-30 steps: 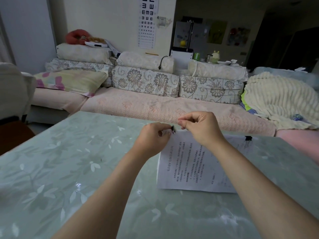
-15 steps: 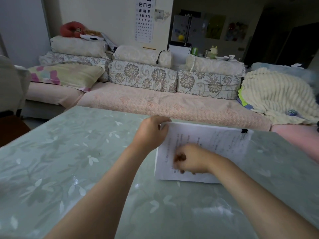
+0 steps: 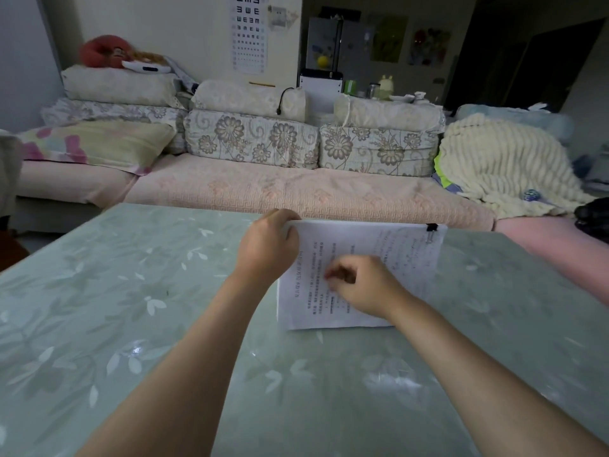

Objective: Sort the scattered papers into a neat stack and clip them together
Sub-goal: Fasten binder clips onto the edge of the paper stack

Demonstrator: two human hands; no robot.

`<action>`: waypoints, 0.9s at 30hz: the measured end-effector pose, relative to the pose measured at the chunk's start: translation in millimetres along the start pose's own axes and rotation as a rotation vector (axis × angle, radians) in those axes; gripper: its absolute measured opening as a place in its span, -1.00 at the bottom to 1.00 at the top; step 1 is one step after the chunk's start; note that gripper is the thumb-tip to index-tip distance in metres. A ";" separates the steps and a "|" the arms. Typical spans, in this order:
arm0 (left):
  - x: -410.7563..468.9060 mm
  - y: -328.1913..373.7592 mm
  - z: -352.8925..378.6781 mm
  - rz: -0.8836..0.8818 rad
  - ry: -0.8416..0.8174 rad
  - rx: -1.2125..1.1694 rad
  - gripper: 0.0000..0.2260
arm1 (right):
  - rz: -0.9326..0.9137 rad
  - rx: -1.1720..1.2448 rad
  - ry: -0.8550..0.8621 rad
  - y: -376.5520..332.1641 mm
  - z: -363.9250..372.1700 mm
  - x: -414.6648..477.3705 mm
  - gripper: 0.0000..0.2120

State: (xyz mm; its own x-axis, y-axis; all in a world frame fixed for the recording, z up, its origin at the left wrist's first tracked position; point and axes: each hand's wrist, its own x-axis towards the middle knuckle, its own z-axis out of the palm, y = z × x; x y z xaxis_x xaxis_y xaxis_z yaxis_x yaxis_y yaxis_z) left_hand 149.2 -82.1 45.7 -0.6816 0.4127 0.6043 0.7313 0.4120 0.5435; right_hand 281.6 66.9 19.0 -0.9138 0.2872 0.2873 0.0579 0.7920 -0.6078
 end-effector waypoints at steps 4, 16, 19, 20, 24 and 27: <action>-1.2 1.6 -2.2 0.071 -0.084 0.071 -0.81 | -0.407 -0.519 0.501 -14.2 -30.0 14.5 -0.74; -0.3 19.6 10.7 0.536 -0.086 0.525 -0.74 | -0.306 -0.621 0.279 -16.8 -18.9 44.5 -0.70; 3.2 18.0 14.4 0.531 -0.080 0.536 -0.83 | -0.320 -0.625 0.248 -14.1 -19.1 42.2 -0.78; 5.4 17.0 13.7 0.522 -0.092 0.544 -0.83 | -0.313 -0.637 0.242 -10.9 -22.1 41.8 -0.80; 8.0 13.0 6.3 0.468 -0.156 0.576 -0.75 | -0.268 -0.725 0.231 -0.1 -35.5 38.3 -0.84; 7.3 14.6 -3.2 0.483 -0.225 0.558 -0.81 | -0.291 -0.702 0.186 -2.4 -38.9 30.9 -0.90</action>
State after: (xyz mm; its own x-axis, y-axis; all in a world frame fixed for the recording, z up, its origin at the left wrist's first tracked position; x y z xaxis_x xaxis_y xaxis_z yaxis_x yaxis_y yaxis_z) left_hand 154.9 -75.7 60.0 -0.3224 0.7812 0.5346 0.8688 0.4684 -0.1605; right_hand 268.8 94.9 58.2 -0.8522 0.0525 0.5206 0.1242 0.9868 0.1039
